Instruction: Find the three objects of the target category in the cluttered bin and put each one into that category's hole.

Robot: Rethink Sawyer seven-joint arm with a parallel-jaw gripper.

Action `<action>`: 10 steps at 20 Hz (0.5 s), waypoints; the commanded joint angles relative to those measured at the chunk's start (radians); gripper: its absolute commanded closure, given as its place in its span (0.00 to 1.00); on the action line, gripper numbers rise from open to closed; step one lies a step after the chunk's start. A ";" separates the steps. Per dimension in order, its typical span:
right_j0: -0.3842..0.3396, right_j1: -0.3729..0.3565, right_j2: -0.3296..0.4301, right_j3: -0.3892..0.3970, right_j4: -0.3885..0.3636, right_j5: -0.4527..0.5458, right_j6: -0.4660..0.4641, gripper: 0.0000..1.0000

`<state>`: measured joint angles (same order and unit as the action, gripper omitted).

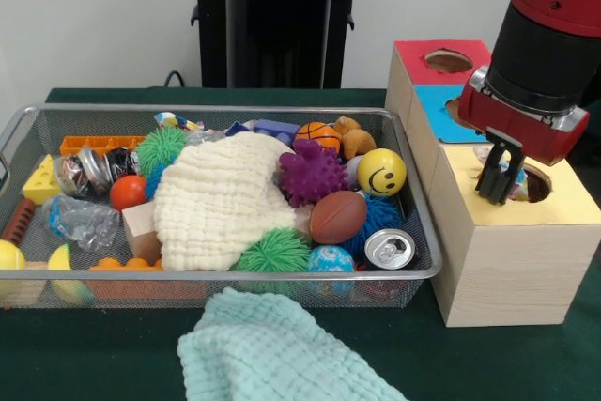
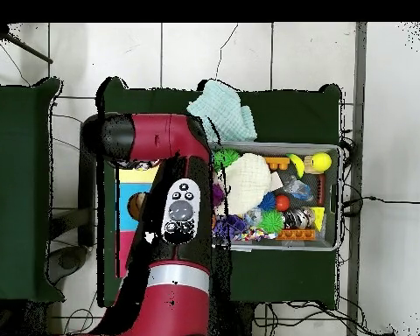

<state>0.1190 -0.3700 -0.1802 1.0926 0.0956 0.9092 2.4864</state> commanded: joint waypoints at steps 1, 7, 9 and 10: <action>0.027 0.112 0.072 0.079 0.004 -0.061 0.130 1.00; 0.061 0.113 0.048 0.065 0.014 -0.025 0.180 1.00; 0.060 0.095 0.043 0.070 0.013 -0.010 0.159 1.00; 0.054 0.090 0.046 0.079 0.016 -0.018 0.149 1.00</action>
<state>0.1440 -0.3633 -0.2063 1.0853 0.0957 0.9064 2.4864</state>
